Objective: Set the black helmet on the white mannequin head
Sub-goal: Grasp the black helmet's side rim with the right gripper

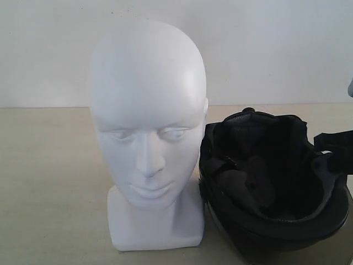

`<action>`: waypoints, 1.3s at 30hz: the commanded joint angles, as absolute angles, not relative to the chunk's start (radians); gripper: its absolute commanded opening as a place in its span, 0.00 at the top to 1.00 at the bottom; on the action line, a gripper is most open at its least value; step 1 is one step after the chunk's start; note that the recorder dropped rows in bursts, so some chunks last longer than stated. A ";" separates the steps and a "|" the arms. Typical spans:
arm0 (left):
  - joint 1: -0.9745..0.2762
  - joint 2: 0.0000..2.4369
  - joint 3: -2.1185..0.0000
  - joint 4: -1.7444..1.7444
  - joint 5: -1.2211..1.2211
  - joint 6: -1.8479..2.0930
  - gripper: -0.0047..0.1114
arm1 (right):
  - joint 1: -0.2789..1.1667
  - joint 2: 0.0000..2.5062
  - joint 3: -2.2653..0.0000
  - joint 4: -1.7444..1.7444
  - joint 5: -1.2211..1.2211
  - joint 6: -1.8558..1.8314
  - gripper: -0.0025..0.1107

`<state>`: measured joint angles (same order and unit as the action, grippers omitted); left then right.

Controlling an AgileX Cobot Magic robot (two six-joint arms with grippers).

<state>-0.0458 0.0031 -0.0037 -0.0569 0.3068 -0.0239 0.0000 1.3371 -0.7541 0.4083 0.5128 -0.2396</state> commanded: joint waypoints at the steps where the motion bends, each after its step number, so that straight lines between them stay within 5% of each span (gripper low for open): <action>1: -0.043 0.000 0.000 -0.056 0.307 -0.019 0.92 | -0.002 1.313 -0.760 0.334 0.525 -0.165 0.98; 34: -0.043 0.000 0.000 -0.056 0.307 -0.019 0.92 | -0.002 1.313 -0.760 0.133 0.500 0.056 0.98; 36: -0.043 0.000 0.000 -0.056 0.307 -0.019 0.92 | -0.002 1.313 -0.760 0.133 0.501 0.054 0.94; 39: -0.043 0.000 0.000 -0.056 0.307 -0.019 0.92 | -0.002 1.313 -0.760 0.133 0.501 0.052 0.75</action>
